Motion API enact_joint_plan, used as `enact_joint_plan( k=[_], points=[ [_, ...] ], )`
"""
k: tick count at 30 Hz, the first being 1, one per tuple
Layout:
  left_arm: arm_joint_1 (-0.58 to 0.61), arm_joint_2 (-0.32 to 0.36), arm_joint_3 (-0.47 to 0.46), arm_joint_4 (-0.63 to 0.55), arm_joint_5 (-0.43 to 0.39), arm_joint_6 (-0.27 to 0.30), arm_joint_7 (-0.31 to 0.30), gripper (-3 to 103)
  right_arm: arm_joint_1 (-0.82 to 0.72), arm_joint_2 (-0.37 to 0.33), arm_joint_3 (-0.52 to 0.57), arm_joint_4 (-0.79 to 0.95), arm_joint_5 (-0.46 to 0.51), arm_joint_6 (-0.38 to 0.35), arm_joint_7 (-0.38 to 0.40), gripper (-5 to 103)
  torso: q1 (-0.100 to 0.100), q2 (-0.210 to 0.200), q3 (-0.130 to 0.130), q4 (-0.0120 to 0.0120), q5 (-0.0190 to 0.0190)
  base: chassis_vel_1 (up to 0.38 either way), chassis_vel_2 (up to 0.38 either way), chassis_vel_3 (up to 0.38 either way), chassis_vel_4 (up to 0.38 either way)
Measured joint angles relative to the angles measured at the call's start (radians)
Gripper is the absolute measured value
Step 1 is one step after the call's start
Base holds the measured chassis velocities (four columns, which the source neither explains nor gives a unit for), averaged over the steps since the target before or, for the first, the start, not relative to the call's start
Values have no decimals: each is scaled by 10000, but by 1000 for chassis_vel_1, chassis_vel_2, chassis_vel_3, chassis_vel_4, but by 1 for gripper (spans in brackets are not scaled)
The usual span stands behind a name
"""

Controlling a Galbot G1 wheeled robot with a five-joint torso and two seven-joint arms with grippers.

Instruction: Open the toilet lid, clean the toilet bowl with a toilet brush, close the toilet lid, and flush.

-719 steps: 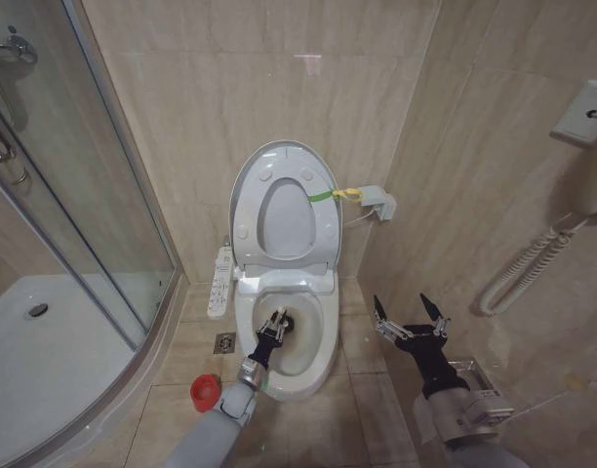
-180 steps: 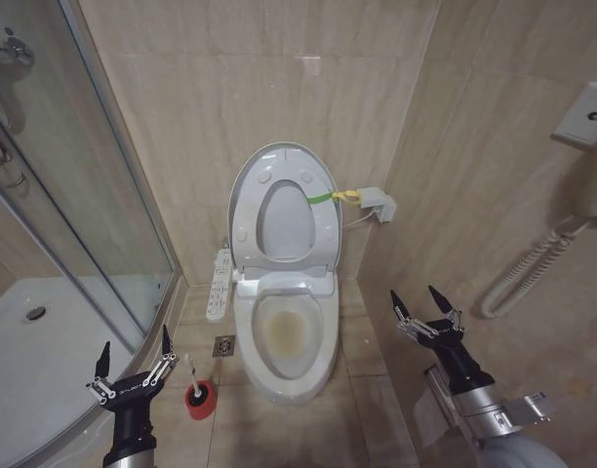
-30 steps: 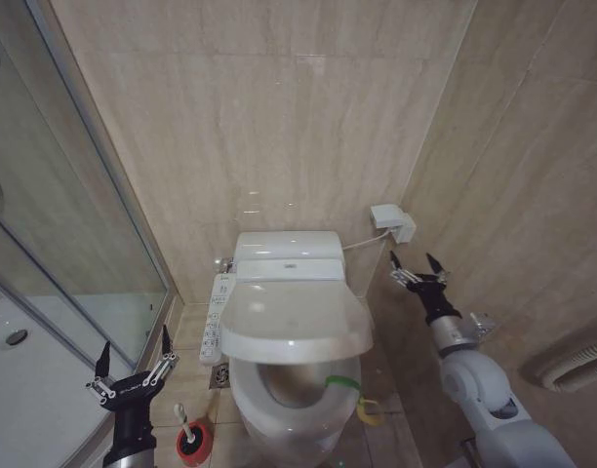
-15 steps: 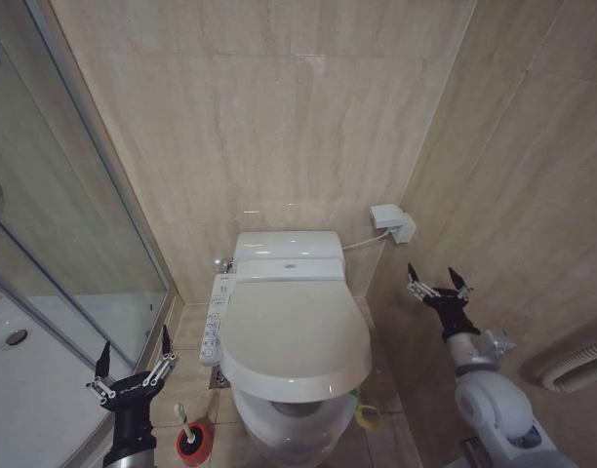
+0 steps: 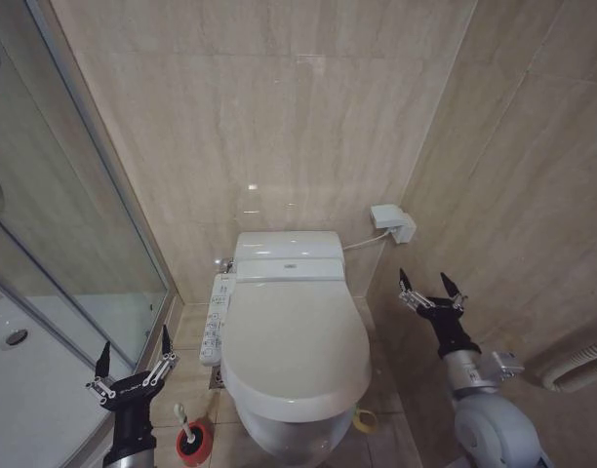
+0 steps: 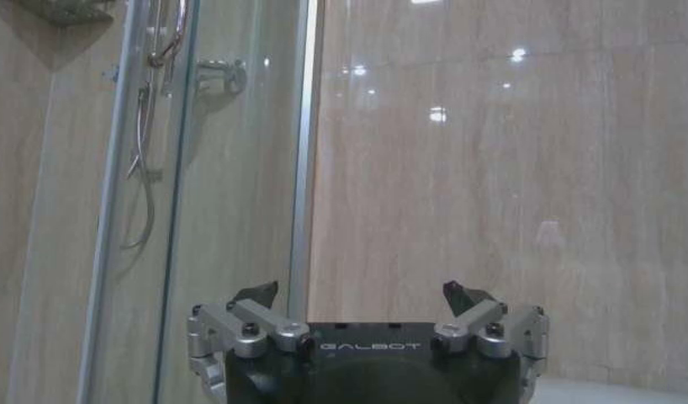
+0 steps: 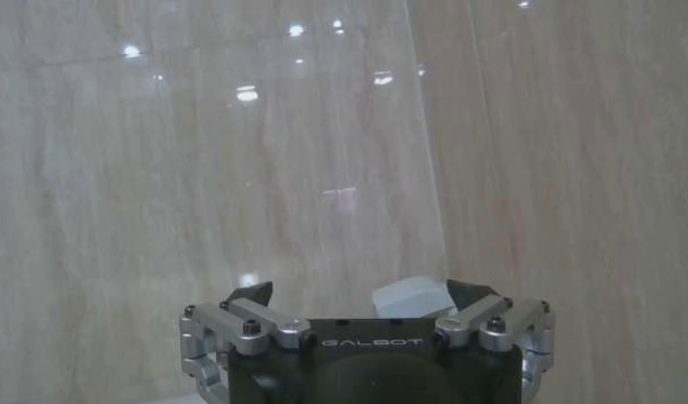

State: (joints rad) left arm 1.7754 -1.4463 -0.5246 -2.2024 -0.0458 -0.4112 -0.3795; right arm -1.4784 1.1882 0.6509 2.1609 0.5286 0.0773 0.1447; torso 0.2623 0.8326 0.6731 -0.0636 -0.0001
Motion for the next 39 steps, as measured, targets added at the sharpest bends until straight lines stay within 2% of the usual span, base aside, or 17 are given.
enact_joint_plan(
  k=[18,32,39],
  points=[
    [0,0,0,0,0,0,0,99,-525,-67,-169,727,-315,-390,-49,100,0,0,0,0,1,0,0,0,0],
    [0,0,0,0,0,0,0,99,-727,-11,-102,833,-561,-338,67,100,0,0,0,0,3,0,0,0,0],
    [0,0,0,0,0,0,0,99,-957,93,-107,1376,-418,-771,470,100,0,0,0,-1,0,0,0,0,0]
  ],
)
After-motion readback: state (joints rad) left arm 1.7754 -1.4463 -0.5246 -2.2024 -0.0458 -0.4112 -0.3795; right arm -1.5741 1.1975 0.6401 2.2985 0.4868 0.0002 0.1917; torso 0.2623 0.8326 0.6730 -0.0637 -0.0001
